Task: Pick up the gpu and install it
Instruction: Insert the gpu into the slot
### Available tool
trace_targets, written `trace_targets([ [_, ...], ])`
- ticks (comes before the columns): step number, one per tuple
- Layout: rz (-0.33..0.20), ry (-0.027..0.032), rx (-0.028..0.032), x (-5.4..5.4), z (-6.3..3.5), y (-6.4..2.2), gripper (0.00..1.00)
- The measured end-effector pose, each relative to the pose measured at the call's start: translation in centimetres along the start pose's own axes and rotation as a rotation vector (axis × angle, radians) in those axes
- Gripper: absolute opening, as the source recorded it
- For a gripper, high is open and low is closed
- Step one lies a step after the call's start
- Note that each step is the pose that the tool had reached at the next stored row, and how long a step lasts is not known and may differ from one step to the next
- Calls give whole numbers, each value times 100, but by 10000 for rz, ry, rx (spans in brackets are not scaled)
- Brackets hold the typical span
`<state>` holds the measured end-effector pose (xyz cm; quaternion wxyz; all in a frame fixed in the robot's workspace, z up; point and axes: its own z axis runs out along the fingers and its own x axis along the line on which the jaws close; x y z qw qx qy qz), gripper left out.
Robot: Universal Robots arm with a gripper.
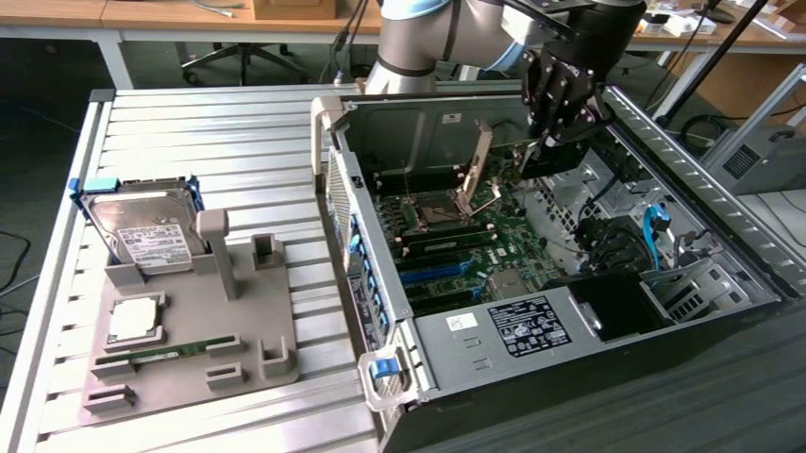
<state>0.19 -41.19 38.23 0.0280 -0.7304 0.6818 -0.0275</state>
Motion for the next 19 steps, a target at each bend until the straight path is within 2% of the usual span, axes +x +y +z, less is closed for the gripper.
trace_targets([
  [5,-40,-4,-3,0,0,0,27],
  [6,-42,-14,-102,1,4,0,27],
  [7,-37,-22,-242,2,9,1,27],
  [8,-36,-24,-311,2,10,1,27],
  [9,-35,-25,-335,1,11,1,27],
  [10,-36,-32,-386,1,16,1,27],
  [13,-35,-50,-657,1,30,2,27],
  [14,-35,-50,-699,2,30,3,27],
  [19,-34,-53,-698,2,32,3,27],
])
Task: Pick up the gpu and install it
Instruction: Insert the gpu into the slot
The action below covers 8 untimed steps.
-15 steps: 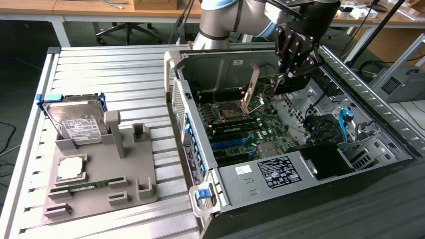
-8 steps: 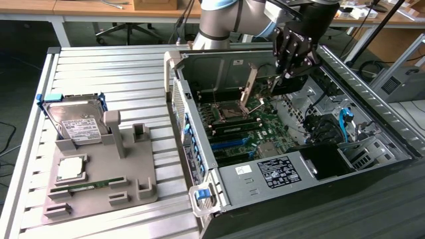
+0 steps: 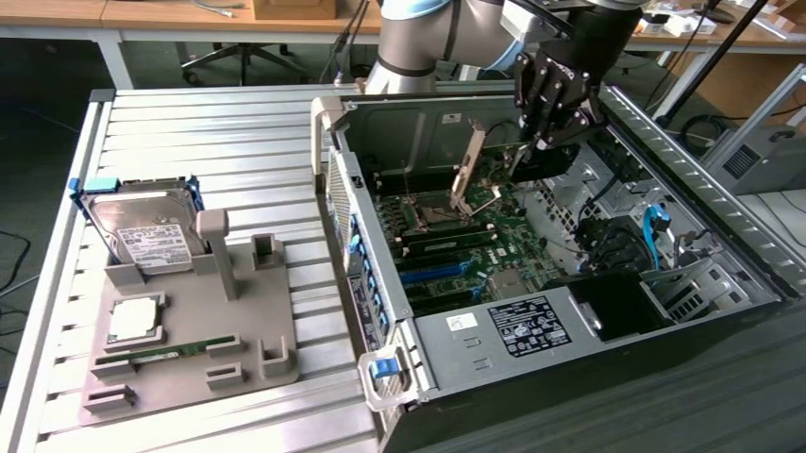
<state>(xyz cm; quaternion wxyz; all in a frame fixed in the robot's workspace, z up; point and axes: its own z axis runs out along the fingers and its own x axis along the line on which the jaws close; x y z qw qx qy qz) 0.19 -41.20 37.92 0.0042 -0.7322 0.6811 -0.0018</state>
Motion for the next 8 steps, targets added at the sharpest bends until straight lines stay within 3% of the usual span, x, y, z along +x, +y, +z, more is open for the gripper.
trace_targets([
  [8,0,0,0,24,2,2,27],
])
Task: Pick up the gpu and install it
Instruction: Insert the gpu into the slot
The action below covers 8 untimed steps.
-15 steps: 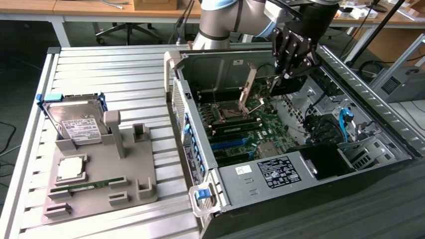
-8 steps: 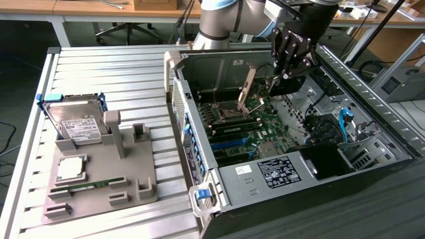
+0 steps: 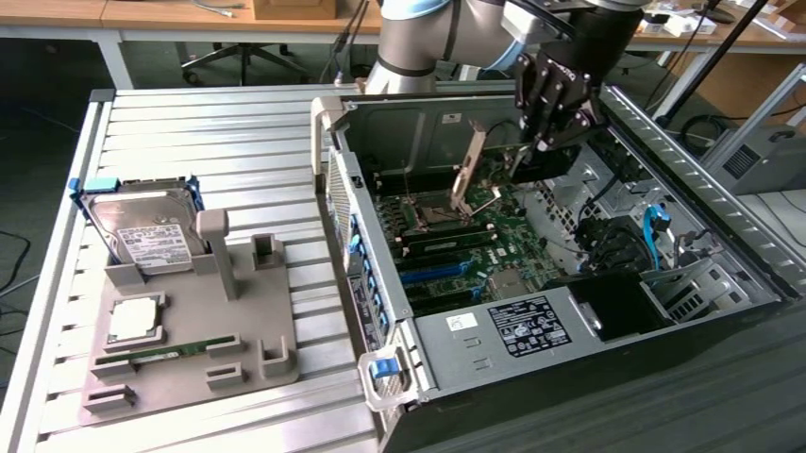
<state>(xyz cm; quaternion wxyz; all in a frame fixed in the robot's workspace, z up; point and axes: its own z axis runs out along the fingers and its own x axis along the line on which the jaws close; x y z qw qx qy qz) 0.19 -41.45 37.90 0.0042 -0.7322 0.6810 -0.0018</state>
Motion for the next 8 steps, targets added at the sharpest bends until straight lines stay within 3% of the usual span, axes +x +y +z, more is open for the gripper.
trace_targets([
  [8,0,1,0,84,12,6,27],
])
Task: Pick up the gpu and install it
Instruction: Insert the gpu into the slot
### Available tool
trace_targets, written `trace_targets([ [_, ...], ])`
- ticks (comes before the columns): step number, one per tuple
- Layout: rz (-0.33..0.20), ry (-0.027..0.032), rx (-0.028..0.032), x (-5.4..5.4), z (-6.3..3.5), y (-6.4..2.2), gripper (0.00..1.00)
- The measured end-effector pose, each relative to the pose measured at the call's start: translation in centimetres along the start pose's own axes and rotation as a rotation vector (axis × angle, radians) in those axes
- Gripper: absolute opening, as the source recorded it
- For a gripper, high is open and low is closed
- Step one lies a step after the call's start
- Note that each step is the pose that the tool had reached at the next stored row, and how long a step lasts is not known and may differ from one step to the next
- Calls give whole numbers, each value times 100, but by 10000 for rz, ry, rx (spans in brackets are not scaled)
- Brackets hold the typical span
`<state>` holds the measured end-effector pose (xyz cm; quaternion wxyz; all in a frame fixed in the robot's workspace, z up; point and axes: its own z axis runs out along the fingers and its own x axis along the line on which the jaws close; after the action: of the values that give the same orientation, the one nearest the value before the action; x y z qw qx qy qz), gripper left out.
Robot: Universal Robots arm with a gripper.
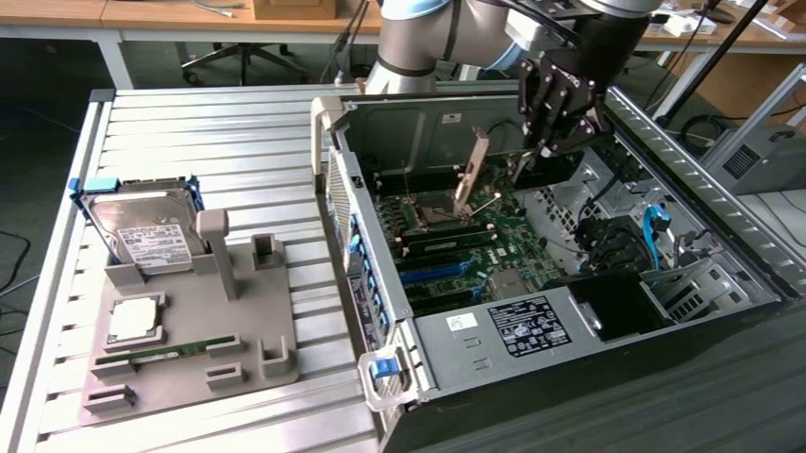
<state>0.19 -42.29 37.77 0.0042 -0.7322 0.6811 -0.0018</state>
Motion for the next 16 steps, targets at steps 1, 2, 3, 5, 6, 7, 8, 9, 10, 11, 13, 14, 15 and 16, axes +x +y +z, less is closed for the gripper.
trace_targets([
  [1,0,0,0,6,2,0,27],
  [2,0,1,0,11,5,1,27],
  [3,0,8,-1,16,7,1,27],
  [5,-1,14,-1,20,10,1,27],
  [6,0,16,-1,24,12,2,27],
  [7,0,18,-1,27,15,2,27],
  [8,0,22,-2,31,17,2,27],
  [9,0,26,-2,35,20,3,27],
  [10,-1,28,-3,36,21,3,27],
  [11,0,29,-2,39,23,3,27],
  [13,0,32,-2,43,26,3,27],
  [14,0,35,-2,46,29,3,27],
  [15,0,38,-3,49,30,4,27],
  [16,0,40,-3,51,32,4,27],
])
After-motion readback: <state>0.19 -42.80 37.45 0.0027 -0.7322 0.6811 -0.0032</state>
